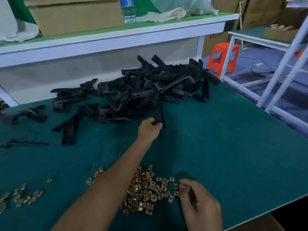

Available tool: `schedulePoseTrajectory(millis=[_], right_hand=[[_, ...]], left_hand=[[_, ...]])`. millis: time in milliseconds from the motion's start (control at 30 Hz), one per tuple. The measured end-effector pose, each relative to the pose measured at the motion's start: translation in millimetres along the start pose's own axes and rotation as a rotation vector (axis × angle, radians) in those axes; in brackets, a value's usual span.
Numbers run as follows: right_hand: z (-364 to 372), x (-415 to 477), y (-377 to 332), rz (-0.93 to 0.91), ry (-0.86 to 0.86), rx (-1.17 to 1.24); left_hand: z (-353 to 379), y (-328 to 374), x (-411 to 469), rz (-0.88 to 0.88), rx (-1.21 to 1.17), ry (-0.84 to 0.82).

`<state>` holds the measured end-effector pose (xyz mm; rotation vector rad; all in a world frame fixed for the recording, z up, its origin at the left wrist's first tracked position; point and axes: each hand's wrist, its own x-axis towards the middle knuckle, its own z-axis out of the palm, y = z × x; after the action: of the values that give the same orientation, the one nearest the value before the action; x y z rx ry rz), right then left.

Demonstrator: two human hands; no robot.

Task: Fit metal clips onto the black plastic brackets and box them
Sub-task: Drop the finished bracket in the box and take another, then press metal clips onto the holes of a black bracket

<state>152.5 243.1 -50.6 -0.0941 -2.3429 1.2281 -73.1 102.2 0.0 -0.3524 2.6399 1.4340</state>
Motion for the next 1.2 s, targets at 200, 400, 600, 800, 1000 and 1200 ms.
schedulePoseTrajectory(millis=[200, 400, 600, 800, 1000, 1200], right_hand=[[-9.4, 10.0, -13.1, 0.301, -0.136, 0.408], [0.6, 11.1, -20.2, 0.233, -0.094, 0.433], [2.9, 10.5, -25.9, 0.109, -0.235, 0.147], [5.4, 6.6, -31.0, -0.055, -0.389, -0.258], [6.4, 8.2, -33.5, -0.081, -0.473, -0.363], [5.8, 6.4, -35.5, -0.11, -0.442, -0.347]], left_hand=[[-19.0, -23.9, -138.1, 0.501, 0.157, -0.087], [-39.9, -70.7, -198.1, 0.547, 0.299, -0.27], [-78.9, -99.3, -143.6, 0.343, 0.599, 0.192], [-77.3, -107.5, -133.2, 0.317, 0.503, 0.15], [-83.4, -102.8, -137.2, 0.335, 0.361, 0.242], [-89.7, -106.4, -150.1, 0.35, 0.259, 0.304]])
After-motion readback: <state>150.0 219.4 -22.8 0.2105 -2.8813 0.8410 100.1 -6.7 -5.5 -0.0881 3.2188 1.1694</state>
